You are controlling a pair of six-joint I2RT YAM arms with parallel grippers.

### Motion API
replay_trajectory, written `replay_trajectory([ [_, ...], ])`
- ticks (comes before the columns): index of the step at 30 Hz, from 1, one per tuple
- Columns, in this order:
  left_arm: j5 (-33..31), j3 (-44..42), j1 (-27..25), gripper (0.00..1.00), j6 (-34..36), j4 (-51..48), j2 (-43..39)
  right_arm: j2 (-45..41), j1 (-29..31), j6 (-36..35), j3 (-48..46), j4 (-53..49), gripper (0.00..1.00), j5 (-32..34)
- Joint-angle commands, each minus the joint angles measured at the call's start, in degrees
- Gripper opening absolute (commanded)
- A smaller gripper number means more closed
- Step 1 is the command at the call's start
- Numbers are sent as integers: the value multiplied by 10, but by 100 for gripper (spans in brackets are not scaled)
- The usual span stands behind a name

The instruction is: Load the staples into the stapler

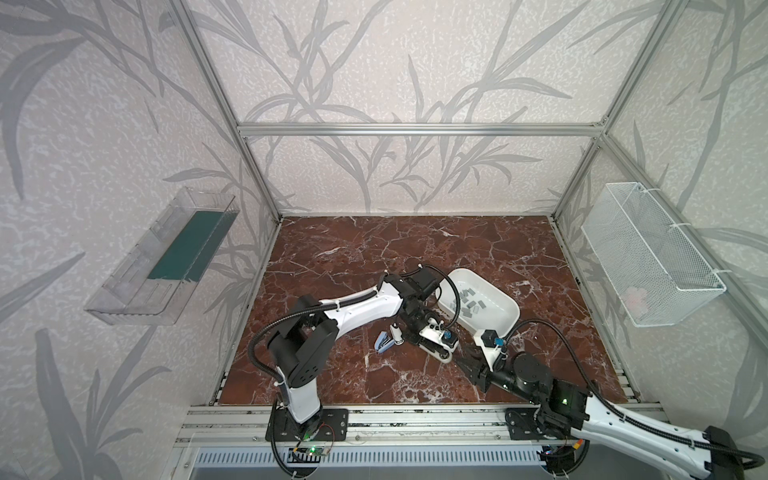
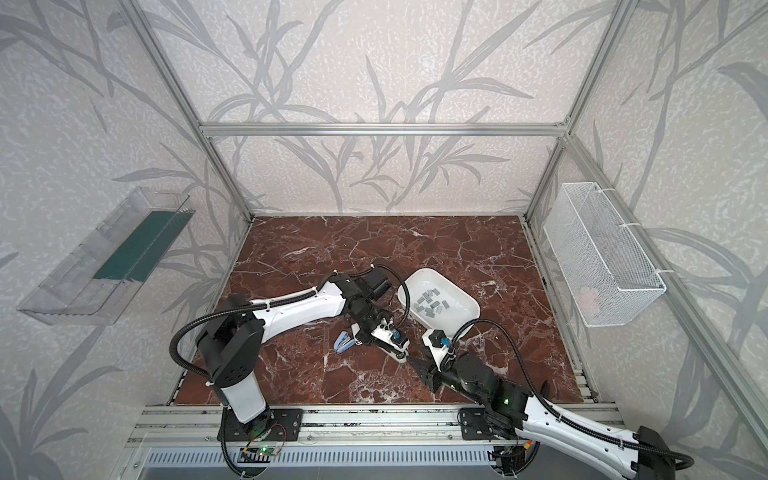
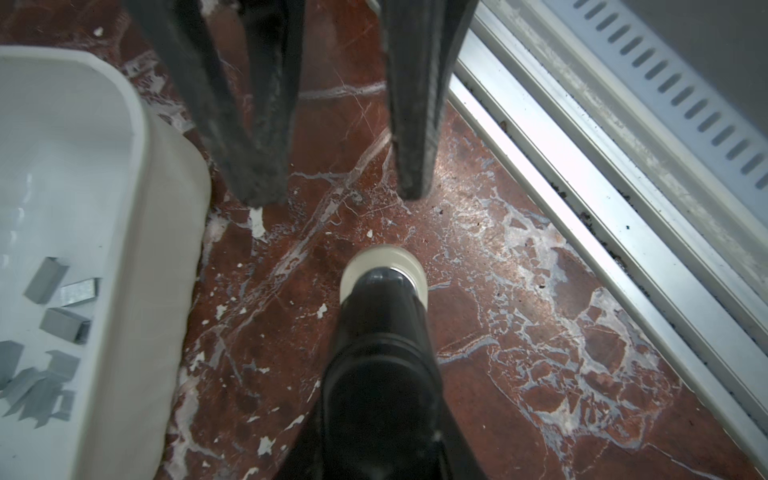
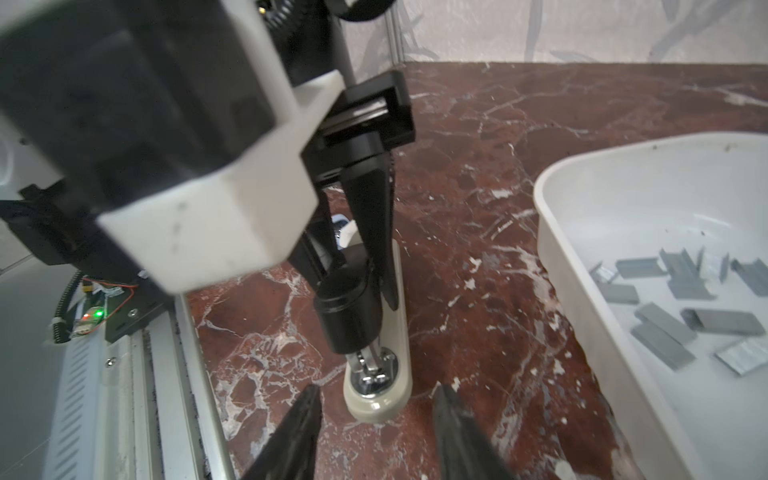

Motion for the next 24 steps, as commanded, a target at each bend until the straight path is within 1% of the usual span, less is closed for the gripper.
replay_trajectory([
  [1, 53, 19, 2, 0, 17, -17, -35, -24, -2, -46, -15, 35, 44, -54],
  [5, 68, 23, 2, 0, 14, -19, -40, -25, -3, -66, -14, 49, 44, -66],
  [8, 79, 23, 1, 0, 14, -19, -49, -7, -3, -72, -8, 63, 44, -67],
  [13, 104, 21, 1, 0, 11, -14, -58, 53, -2, -82, 15, 84, 44, -61],
  [16, 110, 20, 2, 0, 11, -11, -64, 101, -3, -86, 24, 110, 42, -66],
  [18, 113, 19, 2, 0, 10, -11, -67, 129, -2, -87, 29, 123, 41, -57],
  [24, 126, 15, 1, 0, 4, -1, -72, 171, -2, -86, 43, 150, 37, -56],
])
